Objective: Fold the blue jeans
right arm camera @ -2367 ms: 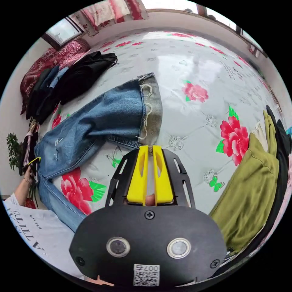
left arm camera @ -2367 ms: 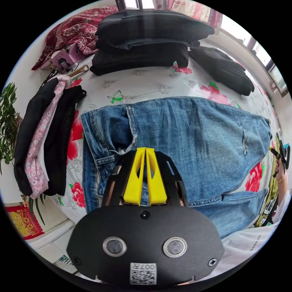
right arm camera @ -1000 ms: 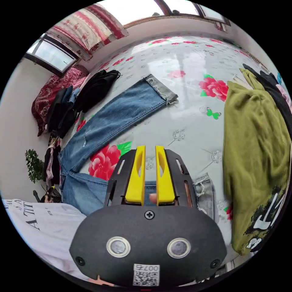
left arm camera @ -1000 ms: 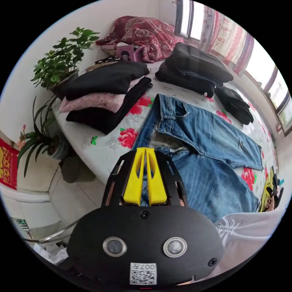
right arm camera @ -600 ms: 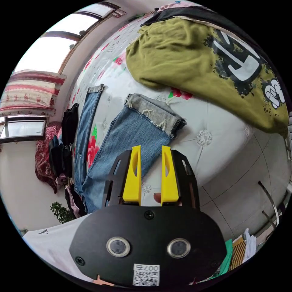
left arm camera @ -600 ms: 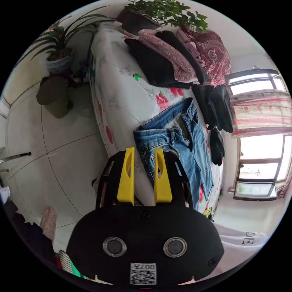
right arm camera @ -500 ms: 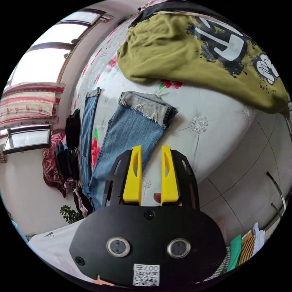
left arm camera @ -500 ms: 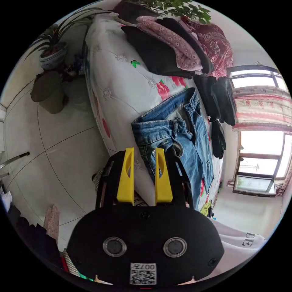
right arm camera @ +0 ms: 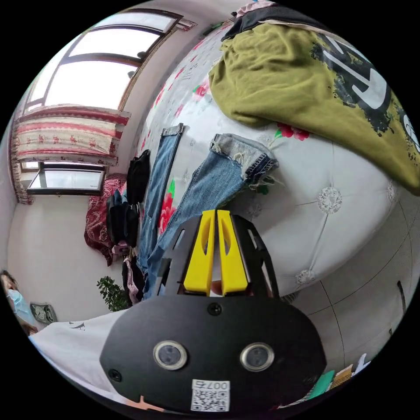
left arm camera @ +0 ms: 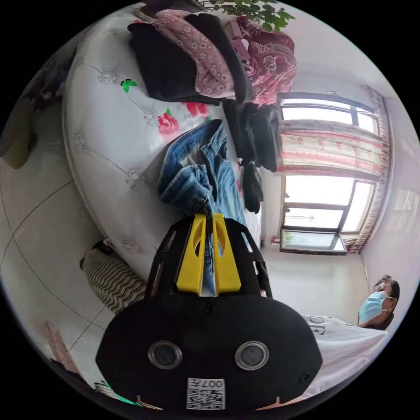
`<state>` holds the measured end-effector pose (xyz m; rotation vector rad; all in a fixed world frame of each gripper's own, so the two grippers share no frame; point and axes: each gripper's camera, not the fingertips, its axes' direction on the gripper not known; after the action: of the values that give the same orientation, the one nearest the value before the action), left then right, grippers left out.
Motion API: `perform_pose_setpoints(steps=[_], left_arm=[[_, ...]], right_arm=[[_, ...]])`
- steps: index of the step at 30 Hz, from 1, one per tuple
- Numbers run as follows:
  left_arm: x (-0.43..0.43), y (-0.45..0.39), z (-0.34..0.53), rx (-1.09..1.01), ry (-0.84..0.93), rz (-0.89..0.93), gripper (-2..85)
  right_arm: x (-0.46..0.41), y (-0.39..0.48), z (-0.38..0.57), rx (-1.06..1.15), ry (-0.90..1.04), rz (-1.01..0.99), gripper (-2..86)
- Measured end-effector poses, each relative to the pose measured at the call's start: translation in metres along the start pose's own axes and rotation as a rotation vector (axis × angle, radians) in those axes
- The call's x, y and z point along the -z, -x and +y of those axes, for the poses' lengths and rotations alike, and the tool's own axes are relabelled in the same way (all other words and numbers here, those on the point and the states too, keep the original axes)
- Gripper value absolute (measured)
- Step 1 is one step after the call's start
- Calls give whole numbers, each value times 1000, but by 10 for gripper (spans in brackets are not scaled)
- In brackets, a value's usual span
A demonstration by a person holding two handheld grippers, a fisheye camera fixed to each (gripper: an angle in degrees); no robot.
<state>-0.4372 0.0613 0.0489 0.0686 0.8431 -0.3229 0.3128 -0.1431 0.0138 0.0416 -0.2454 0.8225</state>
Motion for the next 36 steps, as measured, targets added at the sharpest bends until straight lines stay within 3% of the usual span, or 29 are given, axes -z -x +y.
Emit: perform_pose_setpoints(steps=[3,8,13,19,22,25,29,32,36], left_arm=[[2,-17,-8,-26,-42,87,-3],[-16,-64,-31,-64,-116,135,-3],[-67,-125,-69,-122,-158,-18,0],[-210,-149,-156,-135,-205,-129,26],[-266,-145,-174,-106,-118,-280,28],[-287,-172,-157,-361,-100,-421,15],[-306,-185,-102,-713,-59,-691,-6],[-331,-170,-81,-824,39,-843,-9],[-366,-147,-78,-826,154,-901,-10]], right_arm=[[11,13,-11,-6,-83,-202,-2],[9,54,-38,40,-172,-332,-3],[-23,123,-91,126,-212,-307,-3],[-153,227,-196,255,-194,-123,-2],[-224,235,-221,207,-85,40,-2],[-261,235,-197,323,-5,-14,-2],[-304,226,-104,641,299,-57,-1],[-327,222,-22,821,572,-137,2],[-366,239,86,1083,826,-151,15]])
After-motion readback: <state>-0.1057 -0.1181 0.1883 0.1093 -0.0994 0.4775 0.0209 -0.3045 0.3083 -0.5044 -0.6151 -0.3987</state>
